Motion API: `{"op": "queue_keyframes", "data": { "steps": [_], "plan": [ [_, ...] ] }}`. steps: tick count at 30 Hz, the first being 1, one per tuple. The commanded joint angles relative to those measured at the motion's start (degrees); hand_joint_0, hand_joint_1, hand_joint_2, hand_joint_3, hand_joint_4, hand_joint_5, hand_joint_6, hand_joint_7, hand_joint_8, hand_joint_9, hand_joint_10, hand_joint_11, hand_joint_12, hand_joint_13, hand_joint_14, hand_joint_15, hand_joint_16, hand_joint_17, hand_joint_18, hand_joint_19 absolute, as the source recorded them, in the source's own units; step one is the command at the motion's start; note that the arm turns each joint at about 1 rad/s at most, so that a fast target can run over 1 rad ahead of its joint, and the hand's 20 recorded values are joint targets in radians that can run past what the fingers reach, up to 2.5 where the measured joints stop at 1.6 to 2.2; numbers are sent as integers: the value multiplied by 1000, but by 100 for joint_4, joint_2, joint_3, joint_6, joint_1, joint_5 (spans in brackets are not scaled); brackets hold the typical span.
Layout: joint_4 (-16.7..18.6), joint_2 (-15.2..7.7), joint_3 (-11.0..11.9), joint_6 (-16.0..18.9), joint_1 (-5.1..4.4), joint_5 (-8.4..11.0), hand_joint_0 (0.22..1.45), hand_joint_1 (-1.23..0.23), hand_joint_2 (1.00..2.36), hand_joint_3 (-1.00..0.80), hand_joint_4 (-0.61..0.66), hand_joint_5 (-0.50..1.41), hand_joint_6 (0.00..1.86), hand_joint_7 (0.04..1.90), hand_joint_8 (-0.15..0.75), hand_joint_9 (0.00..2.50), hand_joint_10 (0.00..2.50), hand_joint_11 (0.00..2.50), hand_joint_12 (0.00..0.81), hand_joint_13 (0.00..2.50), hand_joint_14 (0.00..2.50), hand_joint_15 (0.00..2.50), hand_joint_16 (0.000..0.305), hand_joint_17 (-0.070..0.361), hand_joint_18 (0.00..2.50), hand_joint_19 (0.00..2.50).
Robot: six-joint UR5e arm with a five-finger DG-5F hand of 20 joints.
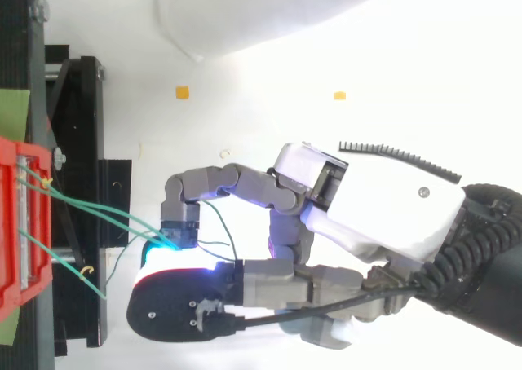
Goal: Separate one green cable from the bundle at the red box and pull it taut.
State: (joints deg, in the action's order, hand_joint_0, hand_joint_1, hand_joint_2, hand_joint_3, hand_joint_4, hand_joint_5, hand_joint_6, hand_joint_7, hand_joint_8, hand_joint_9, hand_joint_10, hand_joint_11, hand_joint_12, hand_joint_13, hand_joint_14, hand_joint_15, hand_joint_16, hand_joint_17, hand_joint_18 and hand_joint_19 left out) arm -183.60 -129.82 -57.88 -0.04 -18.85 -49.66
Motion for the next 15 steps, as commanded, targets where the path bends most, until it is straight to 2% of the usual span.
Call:
{"op": "queue_keyframes", "data": {
  "steps": [1,2,5,6,8,11,15],
  "plan": [
    [0,1,5,4,-4,0,568,-539,1010,-395,248,86,552,1398,236,2100,44,1310,390,1899,2,1754,85,191,1865,831],
    [-9,1,5,13,-4,0,499,-490,1000,-500,251,91,536,1426,248,2109,42,1273,424,1921,1,1732,92,206,1918,794],
    [0,1,-4,13,-4,0,474,-324,1000,-500,261,95,512,1466,253,2104,43,1242,435,1911,2,1714,95,214,1937,784],
    [0,1,5,13,-4,0,479,-323,1000,-500,260,94,513,1464,251,2102,43,1235,430,1905,2,1712,95,214,1930,777],
    [0,1,5,13,-4,0,534,-321,1012,-372,254,88,524,1434,236,2078,43,1252,396,1876,2,1714,90,203,1870,813],
    [0,1,5,13,-13,9,581,-342,1020,-270,256,85,529,1422,225,2067,44,1265,378,1867,2,1707,87,195,1842,829],
    [0,1,5,4,-13,9,603,-361,1025,-207,261,87,527,1424,213,2071,43,1266,385,1874,3,1729,85,190,1849,834]
  ]
}}
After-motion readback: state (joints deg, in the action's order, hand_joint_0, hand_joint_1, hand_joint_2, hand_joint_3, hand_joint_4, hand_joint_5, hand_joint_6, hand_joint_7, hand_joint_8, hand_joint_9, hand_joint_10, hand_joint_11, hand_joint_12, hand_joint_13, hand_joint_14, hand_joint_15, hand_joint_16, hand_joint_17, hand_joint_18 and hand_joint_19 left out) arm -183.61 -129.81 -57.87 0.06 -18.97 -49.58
